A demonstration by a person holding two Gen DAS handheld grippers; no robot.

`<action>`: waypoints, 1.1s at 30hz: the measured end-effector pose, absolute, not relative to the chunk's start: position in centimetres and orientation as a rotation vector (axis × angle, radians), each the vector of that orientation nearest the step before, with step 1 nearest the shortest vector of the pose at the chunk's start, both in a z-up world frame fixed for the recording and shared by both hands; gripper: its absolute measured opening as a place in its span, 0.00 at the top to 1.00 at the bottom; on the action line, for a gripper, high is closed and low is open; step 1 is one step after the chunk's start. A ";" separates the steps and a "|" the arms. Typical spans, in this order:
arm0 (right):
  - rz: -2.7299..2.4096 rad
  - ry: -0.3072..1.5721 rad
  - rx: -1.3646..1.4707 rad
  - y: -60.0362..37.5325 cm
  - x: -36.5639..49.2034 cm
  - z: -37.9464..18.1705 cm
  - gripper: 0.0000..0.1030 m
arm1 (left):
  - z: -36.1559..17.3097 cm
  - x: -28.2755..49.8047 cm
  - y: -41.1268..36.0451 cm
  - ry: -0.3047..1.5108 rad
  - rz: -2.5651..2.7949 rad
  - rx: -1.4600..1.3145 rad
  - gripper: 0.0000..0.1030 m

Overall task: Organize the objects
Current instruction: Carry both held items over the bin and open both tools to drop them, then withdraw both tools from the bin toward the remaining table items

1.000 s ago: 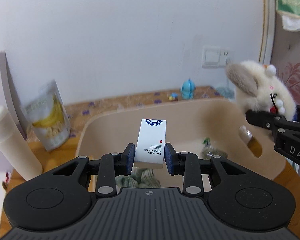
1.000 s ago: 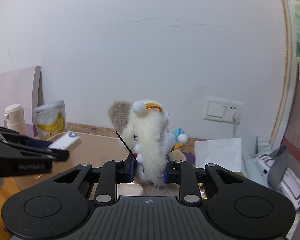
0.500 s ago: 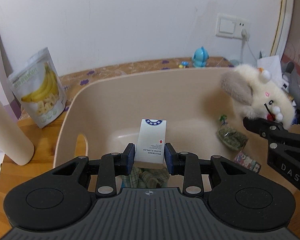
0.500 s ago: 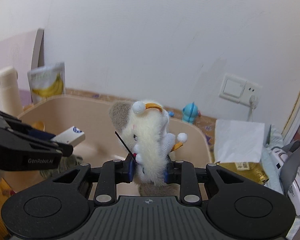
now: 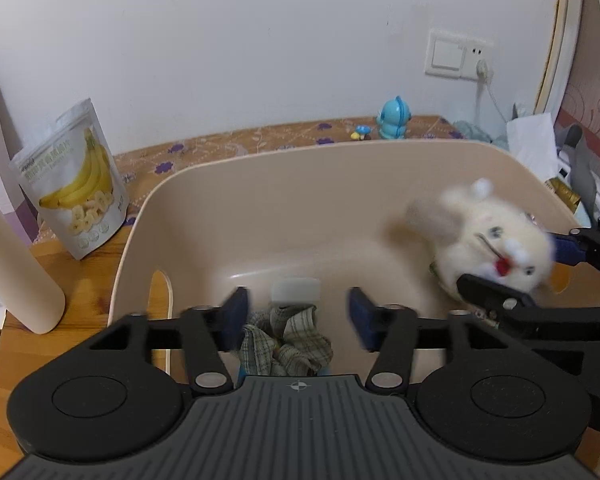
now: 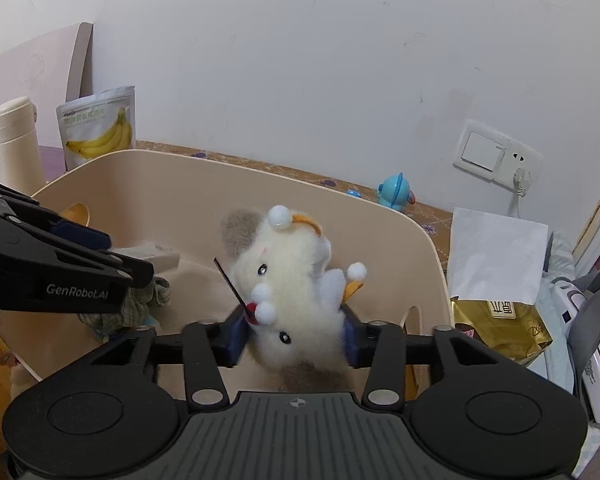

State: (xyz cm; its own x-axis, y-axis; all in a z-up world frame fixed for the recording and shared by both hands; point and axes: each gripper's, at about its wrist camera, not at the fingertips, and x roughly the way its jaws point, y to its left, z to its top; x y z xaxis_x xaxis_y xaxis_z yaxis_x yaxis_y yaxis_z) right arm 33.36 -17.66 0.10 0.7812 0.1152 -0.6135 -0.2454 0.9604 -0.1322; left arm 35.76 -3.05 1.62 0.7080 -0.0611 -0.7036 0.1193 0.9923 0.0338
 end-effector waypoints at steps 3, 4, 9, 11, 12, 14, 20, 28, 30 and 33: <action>0.187 0.632 -0.192 -18.0 33.0 0.6 0.32 | 2.2 35.1 -2.8 0.743 -0.094 0.059 0.25; 0.185 0.627 -0.182 -18.2 32.8 0.8 0.29 | 2.3 34.9 -2.7 0.734 -0.093 0.058 0.24; 0.178 0.593 -0.150 -19.0 31.8 2.0 0.08 | 3.4 33.6 -2.3 0.693 -0.099 0.036 0.22; 0.178 0.571 -0.143 -19.3 31.2 2.5 0.04 | 4.0 32.9 -2.1 0.673 -0.094 0.039 0.19; 0.177 0.563 -0.140 -19.3 31.0 2.7 0.03 | 4.2 32.6 -2.1 0.663 -0.091 0.041 0.18; 0.175 0.543 -0.133 -19.5 30.3 3.2 0.00 | 4.7 31.9 -1.8 0.646 -0.083 0.037 0.16; 0.169 0.498 -0.134 -19.6 28.4 4.6 0.00 | 5.9 29.4 -1.0 0.613 -0.074 0.018 0.15; 0.169 0.465 -0.126 -19.8 25.5 5.7 0.00 | 6.9 25.6 -0.1 0.580 -0.076 0.025 0.14; 0.168 0.463 -0.130 -19.7 24.8 5.7 0.00 | 7.0 24.7 0.2 0.579 -0.081 0.020 0.14; 0.165 0.455 -0.146 -19.7 23.6 5.6 0.00 | 7.0 23.4 0.5 0.578 -0.082 0.020 0.14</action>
State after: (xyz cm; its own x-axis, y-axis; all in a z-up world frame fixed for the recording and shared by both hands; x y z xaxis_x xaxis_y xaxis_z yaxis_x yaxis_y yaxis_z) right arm 23.62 -19.69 5.62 0.8853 0.1257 -0.4477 -0.1909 0.9762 -0.1034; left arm 23.38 0.47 7.05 0.8345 -0.0715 -0.5463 0.0826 0.9966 -0.0043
